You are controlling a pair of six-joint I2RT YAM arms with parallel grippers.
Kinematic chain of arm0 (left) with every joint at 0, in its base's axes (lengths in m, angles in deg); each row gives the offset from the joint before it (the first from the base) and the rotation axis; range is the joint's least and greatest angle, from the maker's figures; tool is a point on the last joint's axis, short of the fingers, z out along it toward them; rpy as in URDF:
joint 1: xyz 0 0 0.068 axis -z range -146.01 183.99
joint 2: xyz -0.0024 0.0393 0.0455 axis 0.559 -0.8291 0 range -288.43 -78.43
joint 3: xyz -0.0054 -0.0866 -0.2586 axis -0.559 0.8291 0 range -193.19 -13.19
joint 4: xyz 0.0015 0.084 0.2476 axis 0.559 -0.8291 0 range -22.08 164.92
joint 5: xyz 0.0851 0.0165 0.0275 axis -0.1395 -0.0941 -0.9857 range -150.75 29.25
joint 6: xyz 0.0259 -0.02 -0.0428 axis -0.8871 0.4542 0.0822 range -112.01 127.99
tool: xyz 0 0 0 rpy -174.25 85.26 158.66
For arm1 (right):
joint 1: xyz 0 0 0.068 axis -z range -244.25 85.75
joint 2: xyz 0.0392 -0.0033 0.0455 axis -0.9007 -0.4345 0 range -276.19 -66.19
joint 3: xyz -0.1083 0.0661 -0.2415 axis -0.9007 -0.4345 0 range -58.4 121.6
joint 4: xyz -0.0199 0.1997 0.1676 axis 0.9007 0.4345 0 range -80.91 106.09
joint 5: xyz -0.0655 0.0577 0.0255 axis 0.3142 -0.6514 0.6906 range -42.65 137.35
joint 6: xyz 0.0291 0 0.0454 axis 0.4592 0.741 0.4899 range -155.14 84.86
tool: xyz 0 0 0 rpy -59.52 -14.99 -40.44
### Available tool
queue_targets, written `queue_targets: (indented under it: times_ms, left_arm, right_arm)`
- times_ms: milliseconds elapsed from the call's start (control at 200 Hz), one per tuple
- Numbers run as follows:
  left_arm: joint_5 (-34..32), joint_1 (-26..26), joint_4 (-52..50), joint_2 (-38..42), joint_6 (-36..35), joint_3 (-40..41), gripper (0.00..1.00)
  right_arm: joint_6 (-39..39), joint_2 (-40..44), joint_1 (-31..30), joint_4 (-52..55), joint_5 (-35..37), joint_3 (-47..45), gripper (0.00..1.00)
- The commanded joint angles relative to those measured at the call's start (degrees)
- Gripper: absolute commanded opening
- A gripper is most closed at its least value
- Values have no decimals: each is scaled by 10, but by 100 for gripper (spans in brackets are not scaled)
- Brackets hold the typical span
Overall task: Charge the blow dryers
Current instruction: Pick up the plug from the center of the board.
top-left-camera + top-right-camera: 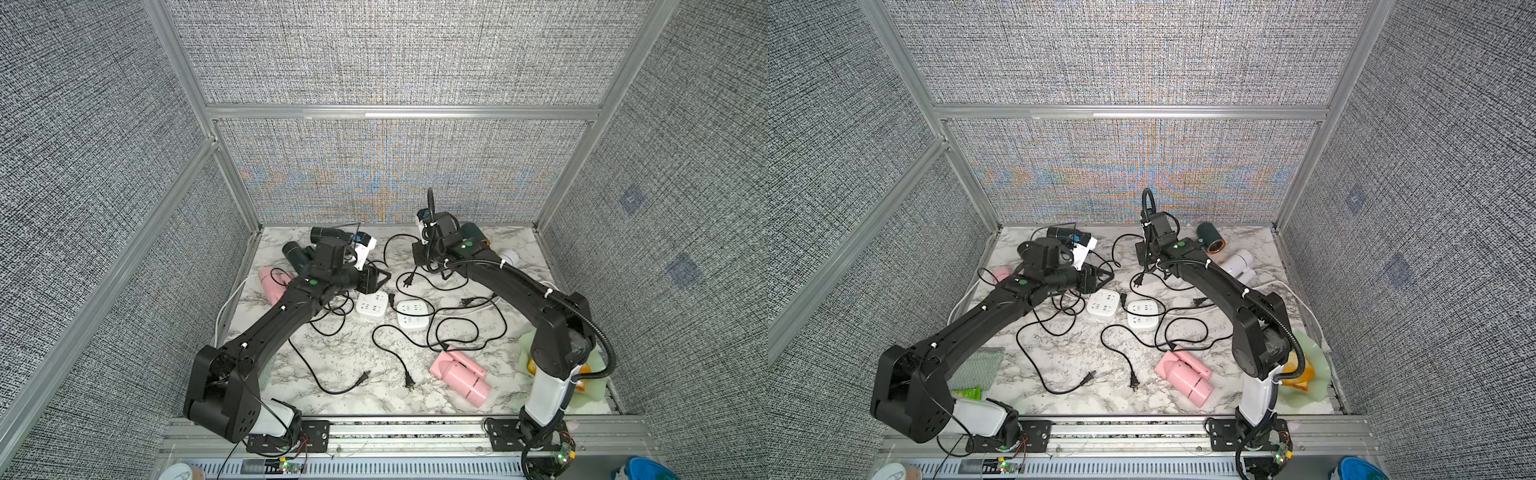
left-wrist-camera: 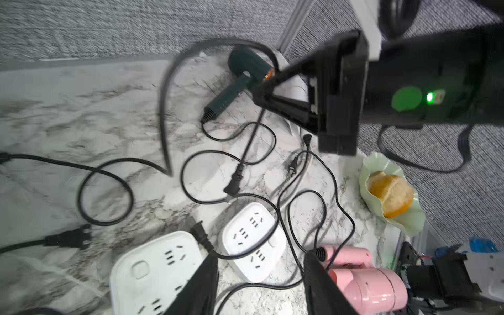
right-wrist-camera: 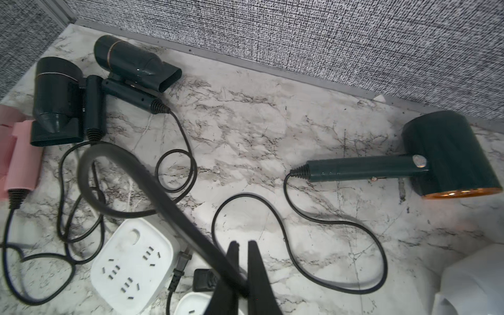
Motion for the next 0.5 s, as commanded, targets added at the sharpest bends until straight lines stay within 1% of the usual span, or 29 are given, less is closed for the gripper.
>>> queue_targets:
  times_ms: [0,80,150,250,335,495]
  left_arm:
    - [-32,13,74,-15,23,10,52]
    - [-36,20,110,-40,29,14,53]
    - [-51,24,123,-63,33,8,53]
    - [-56,28,141,-92,34,0,54]
    - [-48,30,154,-112,33,-4,55]
    - [-18,30,206,-116,23,18,56]
  right_arm:
    - [27,9,0,17,-45,5,0]
    - [34,17,0,15,-61,-1,0]
    - [36,22,0,22,-72,0,0]
    - [42,29,0,25,-90,-2,0]
    - [47,36,0,25,-105,-7,0]
    - [54,40,2,30,-135,-5,0]
